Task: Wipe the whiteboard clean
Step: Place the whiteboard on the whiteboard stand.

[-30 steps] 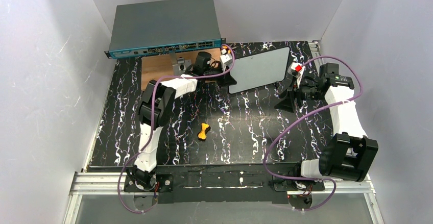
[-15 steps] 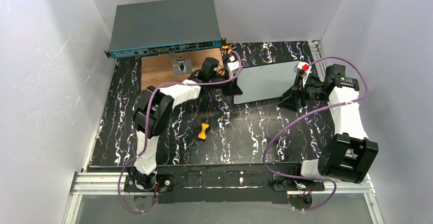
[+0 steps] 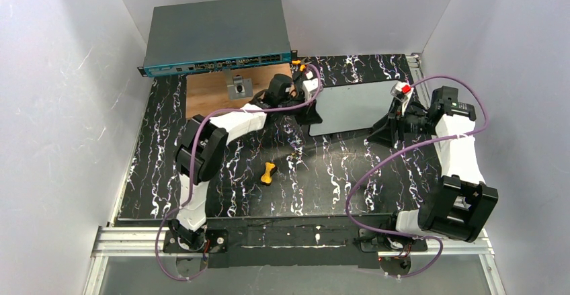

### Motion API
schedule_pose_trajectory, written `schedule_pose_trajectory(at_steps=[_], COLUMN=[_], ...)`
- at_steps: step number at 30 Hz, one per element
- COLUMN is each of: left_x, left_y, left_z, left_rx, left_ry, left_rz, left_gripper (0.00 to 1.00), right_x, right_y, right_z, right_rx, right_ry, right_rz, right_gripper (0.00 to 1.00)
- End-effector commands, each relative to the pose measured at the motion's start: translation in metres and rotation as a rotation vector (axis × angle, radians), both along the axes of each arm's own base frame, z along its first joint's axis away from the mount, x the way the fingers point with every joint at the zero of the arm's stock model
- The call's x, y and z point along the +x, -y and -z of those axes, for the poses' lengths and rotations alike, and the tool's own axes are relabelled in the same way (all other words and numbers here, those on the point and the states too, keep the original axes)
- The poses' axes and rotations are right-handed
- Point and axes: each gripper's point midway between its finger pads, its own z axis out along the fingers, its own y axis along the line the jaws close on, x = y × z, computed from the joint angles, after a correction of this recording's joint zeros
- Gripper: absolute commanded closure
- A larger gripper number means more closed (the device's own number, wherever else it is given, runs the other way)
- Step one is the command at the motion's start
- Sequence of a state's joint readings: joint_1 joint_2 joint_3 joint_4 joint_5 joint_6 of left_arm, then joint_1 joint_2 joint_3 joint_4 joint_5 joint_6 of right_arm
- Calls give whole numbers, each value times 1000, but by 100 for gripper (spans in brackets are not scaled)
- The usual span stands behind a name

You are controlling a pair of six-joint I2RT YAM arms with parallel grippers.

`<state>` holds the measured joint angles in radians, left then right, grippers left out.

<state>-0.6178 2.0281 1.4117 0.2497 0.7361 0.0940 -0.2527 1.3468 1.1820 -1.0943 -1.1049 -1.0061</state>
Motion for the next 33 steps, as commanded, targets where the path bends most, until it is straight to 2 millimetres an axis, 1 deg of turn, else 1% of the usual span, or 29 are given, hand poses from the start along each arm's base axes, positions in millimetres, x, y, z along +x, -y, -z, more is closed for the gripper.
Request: schedule_pose_trajectory(at_steps=[1, 4, 6, 8, 11, 17, 22, 25, 27, 28, 33], left_x=[14, 19, 24, 33, 46, 77, 98, 108, 112, 111, 94], left_y=[2, 1, 0, 0, -1, -10, -23, -27, -30, -30, -35], left_z=[-88, -95, -95, -95, -89, -63, -28, -15, -7, -6, 8], left_rx=[-49, -39, -26, -22, -39, -61, -43, -34, -22, -24, -26], left_ry=[158, 171, 200, 228, 235, 232, 200, 218, 203, 187, 81], left_rz=[6, 16, 24, 26, 23, -8, -58, -93, -106, -108, -115], left_gripper=[100, 100, 100, 100, 100, 100, 100, 100, 100, 100, 100], right_x=[-2, -3, -4, -4, -5, -8, -10, -11, -11, -11, -10], right_y=[-2, -1, -1, -1, -2, -2, -3, -3, -4, -3, -3], right_z=[-21, -23, -24, -24, -24, -23, -21, -21, -21, -21, -21], right_rx=[25, 32, 35, 37, 41, 46, 49, 53, 55, 55, 53], right_ry=[61, 64, 63, 62, 60, 54, 47, 45, 43, 45, 43], right_rz=[-10, -8, -8, -9, -12, -17, -20, -23, -23, -23, -22], right_gripper=[28, 28, 28, 28, 28, 28, 28, 28, 28, 28, 28])
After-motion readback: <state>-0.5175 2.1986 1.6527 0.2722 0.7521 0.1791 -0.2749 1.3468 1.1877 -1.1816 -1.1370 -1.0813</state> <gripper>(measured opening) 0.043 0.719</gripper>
